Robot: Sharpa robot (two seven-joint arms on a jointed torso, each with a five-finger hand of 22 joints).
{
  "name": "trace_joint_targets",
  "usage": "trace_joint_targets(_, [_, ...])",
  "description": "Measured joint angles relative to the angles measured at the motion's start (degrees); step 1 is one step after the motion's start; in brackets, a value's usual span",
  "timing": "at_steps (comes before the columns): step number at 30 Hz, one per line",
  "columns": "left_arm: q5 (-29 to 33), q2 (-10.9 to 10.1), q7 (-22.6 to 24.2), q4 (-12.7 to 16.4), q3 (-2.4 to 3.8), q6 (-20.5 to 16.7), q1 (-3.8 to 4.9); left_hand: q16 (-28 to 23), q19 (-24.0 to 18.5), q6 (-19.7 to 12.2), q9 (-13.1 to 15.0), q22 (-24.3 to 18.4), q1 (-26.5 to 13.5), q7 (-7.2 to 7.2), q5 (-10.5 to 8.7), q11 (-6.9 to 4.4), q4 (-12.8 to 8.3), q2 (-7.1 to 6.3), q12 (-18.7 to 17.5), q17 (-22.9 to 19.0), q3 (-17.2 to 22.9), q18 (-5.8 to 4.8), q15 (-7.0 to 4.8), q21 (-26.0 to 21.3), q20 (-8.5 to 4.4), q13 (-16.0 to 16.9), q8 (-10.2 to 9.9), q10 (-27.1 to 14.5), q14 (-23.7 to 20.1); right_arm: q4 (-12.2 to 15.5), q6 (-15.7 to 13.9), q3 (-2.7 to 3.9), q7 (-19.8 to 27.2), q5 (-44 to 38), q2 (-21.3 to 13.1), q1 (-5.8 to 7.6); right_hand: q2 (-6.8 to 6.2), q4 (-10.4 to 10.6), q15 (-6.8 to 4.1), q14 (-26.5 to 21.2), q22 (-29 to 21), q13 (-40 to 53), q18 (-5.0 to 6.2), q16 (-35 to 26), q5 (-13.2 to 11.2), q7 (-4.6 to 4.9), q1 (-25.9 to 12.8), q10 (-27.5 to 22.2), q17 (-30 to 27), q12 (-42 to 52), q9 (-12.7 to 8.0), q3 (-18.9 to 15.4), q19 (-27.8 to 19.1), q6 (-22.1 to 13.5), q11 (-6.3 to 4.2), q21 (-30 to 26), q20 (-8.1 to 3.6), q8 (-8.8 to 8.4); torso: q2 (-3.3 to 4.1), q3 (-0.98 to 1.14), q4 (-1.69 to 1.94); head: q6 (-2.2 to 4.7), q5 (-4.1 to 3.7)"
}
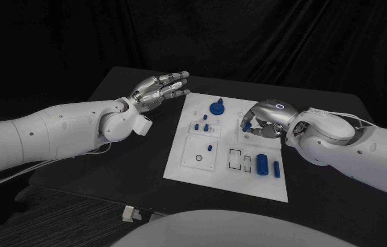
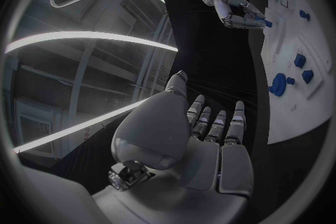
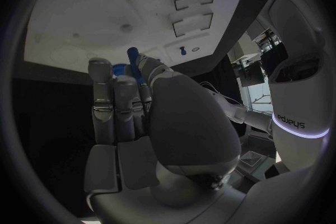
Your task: Assemble the parts on the task board
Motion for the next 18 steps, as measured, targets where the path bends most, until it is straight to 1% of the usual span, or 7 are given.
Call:
trace_joint_targets(4, [0.0,0.1,0.0,-0.1,0.0,0.0,-0.01,0.0,0.0,0.0,0.0,0.0,0.0,0.0,0.18,0.0,0.0,0.0,0.0,0.0,0.0,0.0,0.0,0.0,0.0,0.0,0.0,0.0,0.0,4.4,-0.5,0.08,-0.2,-0.6,-1.0,1.93,0.0,0.0,0.0,0.0,0.0,0.0,0.0,0.0,-0.2,0.0,0.0,0.0,-0.1,0.0,0.0,0.0,0.0,0.0,0.0,0.0,0.0,0.0,-0.01,-0.01,0.02,0.0,0.01])
trace_joint_targets(7, [0.0,0.2,0.0,-0.1,0.0,0.0,-0.04,0.0,0.0,0.0,0.0,0.0,0.0,0.0,0.21,0.0,0.0,0.0,0.0,0.0,0.0,0.0,0.0,0.0,0.0,0.0,0.0,0.0,0.0,6.3,-0.6,0.08,-0.3,-0.9,-0.8,2.33,-0.01,0.0,0.0,0.0,0.0,0.0,0.0,-0.4,-0.9,0.37,0.0,0.0,-0.4,-0.7,0.0,0.0,-0.2,-0.4,0.0,0.0,-0.2,-0.64,-0.02,-0.01,0.04,0.0,-0.23])
trace_joint_targets(9, [0.0,0.2,0.0,-0.2,0.0,0.0,-0.14,0.0,0.0,0.0,0.0,-0.1,0.0,0.0,0.21,0.0,0.0,0.0,0.0,0.0,0.0,0.0,0.0,0.0,0.0,0.0,0.0,0.0,0.0,7.2,-0.6,0.06,-0.4,-1.1,-0.2,2.34,-0.02,0.0,0.0,0.0,0.0,0.0,0.0,-0.4,-0.9,0.41,0.0,0.0,-0.5,-0.7,0.0,0.0,-0.2,-0.4,0.0,0.0,-0.2,-0.67,-0.03,-0.01,0.05,0.0,-0.41])
trace_joint_targets(11, [0.0,0.3,0.0,-0.2,0.0,0.1,-0.32,0.0,0.0,0.0,0.0,-0.1,0.0,0.0,0.21,0.0,0.0,0.0,0.0,0.0,0.0,0.0,0.0,0.0,0.0,0.0,0.0,0.0,0.0,7.7,-0.5,0.05,-0.6,-1.3,1.0,2.12,-0.1,0.0,0.0,0.0,0.0,0.0,0.0,-0.4,-0.9,0.27,-0.1,0.0,-0.6,-0.7,0.0,0.0,-0.2,-0.6,0.0,0.0,-0.2,-0.67,-0.02,-0.02,0.07,0.0,-0.54])
trace_joint_targets(14, [0.0,0.3,0.0,-0.3,0.0,0.1,-0.59,0.0,0.0,0.0,0.0,-0.2,0.0,0.0,0.21,0.0,0.0,0.0,0.0,0.0,0.0,0.0,0.0,0.0,0.0,0.0,0.0,0.0,0.0,7.8,-0.3,0.05,-0.8,-1.4,3.3,1.22,-0.42,0.0,0.0,0.0,0.0,0.0,0.0,-0.5,-1.3,0.2,-0.4,0.0,-0.6,-0.8,0.0,0.0,-0.2,-0.6,0.0,-0.2,-0.2,-0.8,-0.02,-0.05,0.09,0.0,-0.59])
trace_joint_targets(16, [0.0,0.3,0.0,-0.3,0.0,0.2,-0.72,0.0,0.0,0.0,0.0,-0.2,0.0,0.0,0.2,0.0,0.0,0.0,0.0,0.0,0.0,0.0,0.0,0.0,0.0,0.0,0.0,0.0,0.0,7.4,0.1,0.03,-0.9,-1.6,4.9,0.59,-0.49,0.0,0.0,0.0,0.0,0.1,0.0,-0.7,-1.3,0.2,-0.5,0.0,-0.7,-1.0,0.0,0.0,-0.2,-0.6,0.0,-0.7,-0.2,-0.96,-0.02,-0.08,0.09,0.0,-0.52])
trace_joint_targets(18, [0.0,0.3,0.0,-0.2,0.0,0.2,-0.79,0.0,0.0,0.0,0.0,-0.2,0.0,0.0,0.2,0.0,0.0,0.0,0.0,0.0,0.0,0.0,0.0,0.0,0.0,0.0,0.0,0.0,0.0,6.3,0.6,0.03,-1.1,-1.9,6.8,-0.22,-0.49,0.0,0.0,0.0,0.0,0.1,0.0,-0.7,-1.3,0.2,-0.5,0.0,-0.7,-1.1,0.0,0.0,-0.2,-0.6,0.0,-0.7,-0.2,-0.96,-0.03,-0.08,0.09,0.0,-0.49])
